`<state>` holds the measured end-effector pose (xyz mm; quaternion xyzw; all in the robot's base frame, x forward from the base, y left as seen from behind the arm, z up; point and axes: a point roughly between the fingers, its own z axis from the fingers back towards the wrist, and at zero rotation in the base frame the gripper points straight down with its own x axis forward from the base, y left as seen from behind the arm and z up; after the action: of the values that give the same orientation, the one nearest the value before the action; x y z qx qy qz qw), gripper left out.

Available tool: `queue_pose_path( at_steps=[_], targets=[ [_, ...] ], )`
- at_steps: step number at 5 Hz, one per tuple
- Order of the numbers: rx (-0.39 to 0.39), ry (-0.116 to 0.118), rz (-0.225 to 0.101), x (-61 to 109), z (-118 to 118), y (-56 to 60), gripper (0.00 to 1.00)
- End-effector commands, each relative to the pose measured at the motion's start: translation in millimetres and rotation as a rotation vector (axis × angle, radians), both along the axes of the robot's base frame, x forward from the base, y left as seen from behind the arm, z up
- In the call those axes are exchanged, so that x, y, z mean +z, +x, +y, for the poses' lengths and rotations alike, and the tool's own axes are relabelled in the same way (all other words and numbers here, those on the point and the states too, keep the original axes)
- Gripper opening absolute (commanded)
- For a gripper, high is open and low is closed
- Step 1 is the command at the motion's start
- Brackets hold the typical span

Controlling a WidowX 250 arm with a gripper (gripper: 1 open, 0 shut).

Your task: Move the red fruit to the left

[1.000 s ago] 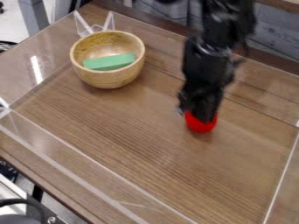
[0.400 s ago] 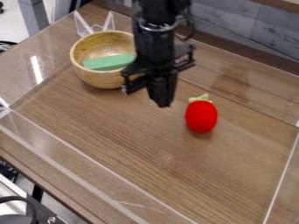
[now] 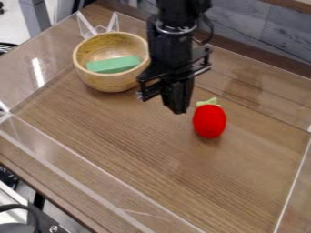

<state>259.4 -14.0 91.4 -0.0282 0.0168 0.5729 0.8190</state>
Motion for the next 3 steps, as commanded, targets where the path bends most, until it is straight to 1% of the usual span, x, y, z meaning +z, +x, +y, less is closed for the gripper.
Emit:
queue_pose_path(
  at_steps=[1, 2, 3],
  targets=[
    [0.030, -0.008, -0.052, 18.9, -0.9, 2.6, 0.00],
    [0.074, -0.016, -0.047, 23.5, -5.8, 1.4, 0.00],
    [0.064, -0.028, -0.040, 30.8, -12.4, 4.9, 0.00]
  ],
)
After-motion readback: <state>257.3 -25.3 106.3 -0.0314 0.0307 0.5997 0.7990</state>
